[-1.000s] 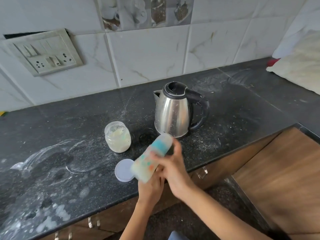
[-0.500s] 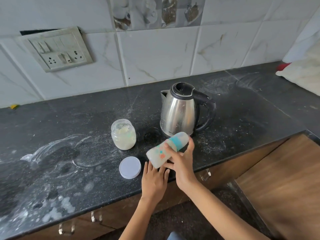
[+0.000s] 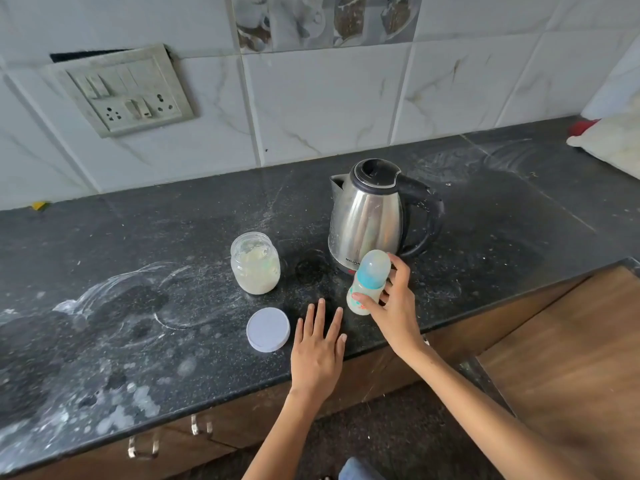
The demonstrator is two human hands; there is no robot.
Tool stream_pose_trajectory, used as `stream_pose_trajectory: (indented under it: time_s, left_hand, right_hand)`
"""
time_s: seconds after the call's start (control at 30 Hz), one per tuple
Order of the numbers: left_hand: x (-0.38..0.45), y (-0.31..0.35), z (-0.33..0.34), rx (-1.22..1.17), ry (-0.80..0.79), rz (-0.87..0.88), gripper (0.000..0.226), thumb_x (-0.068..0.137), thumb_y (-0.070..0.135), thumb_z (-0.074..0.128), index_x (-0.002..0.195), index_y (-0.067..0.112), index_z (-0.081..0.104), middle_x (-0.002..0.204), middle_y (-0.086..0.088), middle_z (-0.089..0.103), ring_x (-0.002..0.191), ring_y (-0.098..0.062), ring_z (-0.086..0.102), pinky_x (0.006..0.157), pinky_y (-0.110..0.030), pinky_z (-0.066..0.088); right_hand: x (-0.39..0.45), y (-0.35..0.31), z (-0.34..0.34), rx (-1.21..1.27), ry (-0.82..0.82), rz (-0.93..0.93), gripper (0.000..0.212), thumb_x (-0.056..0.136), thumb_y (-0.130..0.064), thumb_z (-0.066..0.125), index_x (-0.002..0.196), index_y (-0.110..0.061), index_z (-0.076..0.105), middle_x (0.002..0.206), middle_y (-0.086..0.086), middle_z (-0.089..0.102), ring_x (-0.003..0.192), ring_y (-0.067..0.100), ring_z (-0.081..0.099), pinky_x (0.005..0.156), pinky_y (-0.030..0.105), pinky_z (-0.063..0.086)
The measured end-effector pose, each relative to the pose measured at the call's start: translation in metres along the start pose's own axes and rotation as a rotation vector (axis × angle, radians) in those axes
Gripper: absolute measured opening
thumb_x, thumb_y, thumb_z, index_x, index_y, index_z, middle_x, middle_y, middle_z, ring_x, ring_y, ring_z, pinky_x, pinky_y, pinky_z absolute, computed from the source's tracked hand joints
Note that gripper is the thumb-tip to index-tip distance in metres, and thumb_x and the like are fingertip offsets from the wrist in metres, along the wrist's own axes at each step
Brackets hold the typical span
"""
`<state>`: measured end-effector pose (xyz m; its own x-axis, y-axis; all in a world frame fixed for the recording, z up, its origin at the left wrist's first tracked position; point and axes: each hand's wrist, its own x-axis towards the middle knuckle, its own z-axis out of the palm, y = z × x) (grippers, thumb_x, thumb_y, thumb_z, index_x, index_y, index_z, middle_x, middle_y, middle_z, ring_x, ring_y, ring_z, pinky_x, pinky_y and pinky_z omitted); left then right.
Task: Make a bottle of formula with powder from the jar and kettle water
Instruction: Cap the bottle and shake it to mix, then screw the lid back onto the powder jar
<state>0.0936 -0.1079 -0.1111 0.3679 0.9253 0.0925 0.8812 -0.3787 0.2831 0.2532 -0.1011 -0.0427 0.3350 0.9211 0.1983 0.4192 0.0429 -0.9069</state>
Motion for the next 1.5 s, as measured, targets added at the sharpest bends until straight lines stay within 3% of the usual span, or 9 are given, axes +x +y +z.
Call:
stream_pose_trajectory:
  time_s: [0.27, 0.47, 0.67, 0.8, 1.03, 1.17, 1.3, 1.4, 1.5]
  left_hand:
    - [0.002, -0.001, 0.002, -0.002, 0.010, 0.001, 0.053, 0.099, 0.041, 0.024, 0.146, 0.019, 0.036, 0.153, -0.009, 0.030, 0.142, -0.029, 0.027, 0.113, -0.049, 0.025]
    - [-0.003, -0.006, -0.032, -0.152, 0.136, -0.021, 0.055, 0.097, 0.041, 0.023, 0.146, 0.018, 0.036, 0.157, -0.003, 0.020, 0.146, -0.019, 0.010, 0.117, -0.037, 0.008]
    - [-0.006, -0.049, -0.061, 0.009, 0.236, -0.237, 0.048, 0.086, 0.048, 0.059, 0.121, 0.016, 0.064, 0.143, -0.015, 0.047, 0.128, -0.036, 0.046, 0.101, -0.048, 0.038]
    - [-0.009, -0.059, -0.060, 0.026, 0.069, -0.382, 0.060, 0.066, 0.052, 0.080, 0.117, 0.025, 0.067, 0.138, -0.019, 0.051, 0.122, -0.039, 0.050, 0.098, -0.050, 0.039]
    - [-0.006, -0.051, -0.064, -0.147, 0.196, -0.509, 0.054, 0.061, 0.040, 0.085, 0.110, 0.026, 0.068, 0.118, -0.006, 0.063, 0.106, -0.031, 0.056, 0.095, -0.041, 0.037]
    - [-0.015, -0.058, -0.095, -0.270, 0.359, -0.570, 0.050, 0.065, 0.051, 0.076, 0.108, 0.029, 0.066, 0.113, 0.002, 0.061, 0.102, -0.023, 0.053, 0.089, -0.038, 0.040]
    - [-0.009, -0.082, -0.137, -0.449, 0.520, -0.519, 0.052, 0.067, 0.062, 0.064, 0.108, 0.030, 0.065, 0.112, 0.009, 0.058, 0.101, -0.012, 0.048, 0.084, -0.029, 0.042]
    - [0.012, -0.103, -0.158, -0.519, 0.502, -0.421, 0.047, 0.069, 0.056, 0.070, 0.110, 0.033, 0.064, 0.114, 0.014, 0.058, 0.105, -0.007, 0.048, 0.085, -0.011, 0.033]
    - [0.039, -0.119, -0.168, -0.529, 0.427, -0.336, 0.049, 0.068, 0.053, 0.075, 0.111, 0.034, 0.065, 0.116, 0.014, 0.058, 0.107, -0.006, 0.049, 0.084, -0.008, 0.033]
  right_hand:
    - [-0.003, 0.013, 0.007, -0.041, -0.070, -0.027, 0.076, 0.069, -0.015, 0.088, 0.129, -0.026, 0.043, 0.129, -0.007, 0.058, 0.121, 0.010, 0.058, 0.099, 0.028, 0.052]
    - [-0.062, 0.012, 0.007, -0.085, 0.162, -0.089, 0.055, 0.076, 0.001, 0.080, 0.123, -0.011, 0.054, 0.121, 0.002, 0.055, 0.105, 0.008, 0.060, 0.081, 0.023, 0.057]
    - [-0.050, -0.013, 0.033, -0.044, -0.150, -0.269, 0.025, 0.083, 0.000, 0.071, 0.105, -0.010, 0.064, 0.112, 0.002, 0.061, 0.102, 0.014, 0.064, 0.073, 0.028, 0.060]
    - [-0.025, -0.026, 0.051, -0.006, -0.172, -0.242, 0.022, 0.084, -0.001, 0.071, 0.104, -0.008, 0.066, 0.112, 0.001, 0.060, 0.101, 0.012, 0.062, 0.072, 0.023, 0.059]
    - [0.001, -0.035, 0.078, 0.023, -0.246, -0.179, 0.025, 0.085, -0.004, 0.070, 0.107, -0.015, 0.065, 0.113, 0.000, 0.057, 0.096, 0.009, 0.062, 0.075, 0.019, 0.057]
    - [0.015, -0.039, 0.095, -0.019, -0.285, -0.095, 0.035, 0.083, -0.005, 0.072, 0.115, -0.014, 0.060, 0.117, -0.003, 0.051, 0.103, 0.012, 0.060, 0.081, 0.032, 0.057]
    - [0.035, -0.044, 0.117, -0.063, -0.396, -0.068, 0.081, 0.071, -0.023, 0.086, 0.138, -0.009, 0.042, 0.134, -0.002, 0.042, 0.119, 0.008, 0.044, 0.100, 0.026, 0.042]
    - [0.045, -0.049, 0.145, -0.075, -0.448, -0.034, 0.117, 0.055, -0.048, 0.091, 0.146, -0.007, 0.029, 0.144, -0.001, 0.038, 0.130, 0.012, 0.040, 0.108, 0.028, 0.037]
    - [0.059, -0.056, 0.169, -0.063, -0.439, 0.047, 0.115, 0.046, -0.057, 0.090, 0.140, -0.022, 0.034, 0.134, -0.010, 0.053, 0.120, 0.004, 0.053, 0.101, 0.023, 0.047]
